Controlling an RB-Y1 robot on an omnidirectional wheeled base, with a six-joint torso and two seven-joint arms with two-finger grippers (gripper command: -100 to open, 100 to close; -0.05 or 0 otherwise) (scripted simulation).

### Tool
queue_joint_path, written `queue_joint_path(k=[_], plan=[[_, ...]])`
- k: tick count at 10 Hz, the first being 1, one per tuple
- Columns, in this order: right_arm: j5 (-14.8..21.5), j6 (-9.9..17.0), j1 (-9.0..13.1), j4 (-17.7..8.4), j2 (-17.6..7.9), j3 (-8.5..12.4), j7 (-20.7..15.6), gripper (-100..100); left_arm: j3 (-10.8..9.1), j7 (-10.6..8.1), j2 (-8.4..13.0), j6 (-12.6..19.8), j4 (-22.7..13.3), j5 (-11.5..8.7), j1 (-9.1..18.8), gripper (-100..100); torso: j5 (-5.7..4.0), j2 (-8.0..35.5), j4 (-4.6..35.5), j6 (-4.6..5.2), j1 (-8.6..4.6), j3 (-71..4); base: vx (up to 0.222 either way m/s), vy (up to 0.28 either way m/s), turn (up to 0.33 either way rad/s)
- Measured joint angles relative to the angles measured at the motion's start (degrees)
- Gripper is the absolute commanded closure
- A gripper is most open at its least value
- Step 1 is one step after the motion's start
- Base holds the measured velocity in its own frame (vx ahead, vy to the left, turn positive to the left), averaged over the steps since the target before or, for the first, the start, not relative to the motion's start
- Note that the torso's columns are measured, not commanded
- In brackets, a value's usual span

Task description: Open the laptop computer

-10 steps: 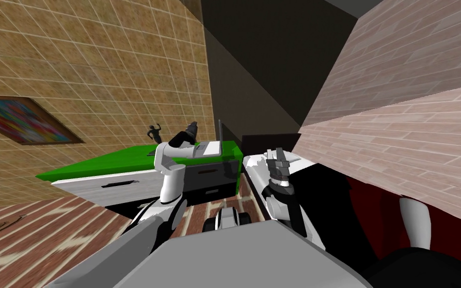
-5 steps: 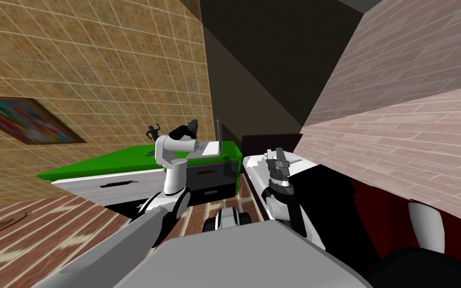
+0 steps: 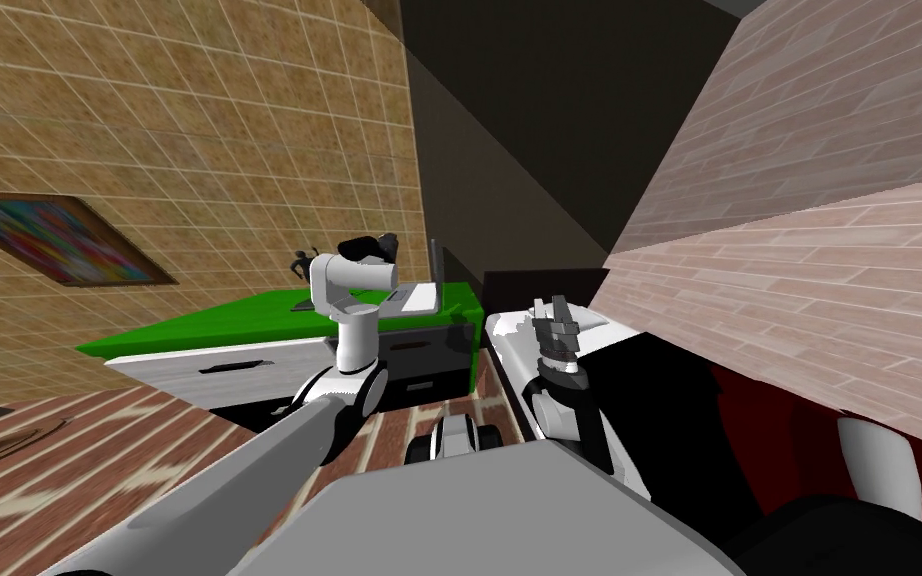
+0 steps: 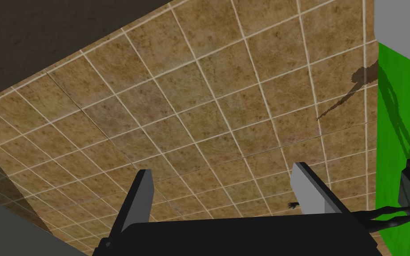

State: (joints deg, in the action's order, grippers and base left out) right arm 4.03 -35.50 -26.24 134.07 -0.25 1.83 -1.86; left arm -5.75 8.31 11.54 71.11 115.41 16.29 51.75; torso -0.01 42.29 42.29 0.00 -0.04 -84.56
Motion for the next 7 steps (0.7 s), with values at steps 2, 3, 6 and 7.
queue_joint_path(k=[2, 3, 6, 7], plan=[[0.0, 0.0, 0.0, 0.0, 0.0, 0.0, 0.0, 0, -0.1, 0.24, -0.2, 2.8, -0.3, 0.1, 1.5, -100, 0.06, 0.0, 0.0, -0.01, 0.17, 0.0, 0.012, -0.017, 0.014], [0.0, 0.0, 0.0, 0.0, 0.0, 0.0, 0.0, 0, -0.37, 0.54, -0.3, 4.4, -0.6, 0.1, 3.1, -100, 0.03, 0.0, 0.0, -0.01, 0.1, 0.0, 0.014, -0.028, 0.025], [0.0, 0.0, 0.0, 0.0, 0.0, 0.0, 0.0, 0, -0.41, 0.96, -1.3, 8.9, -1.7, 0.8, 6.4, -100, 0.0, 0.0, 0.0, 0.0, 0.0, 0.0, 0.022, -0.041, 0.025], [0.0, 0.0, 0.0, 0.0, 0.0, 0.0, 0.0, 0, -0.47, 1.13, -1.8, 10.6, -2.2, 1.1, 8.1, -100, 0.0, 0.0, 0.0, 0.0, 0.02, 0.0, 0.02, -0.034, 0.015]])
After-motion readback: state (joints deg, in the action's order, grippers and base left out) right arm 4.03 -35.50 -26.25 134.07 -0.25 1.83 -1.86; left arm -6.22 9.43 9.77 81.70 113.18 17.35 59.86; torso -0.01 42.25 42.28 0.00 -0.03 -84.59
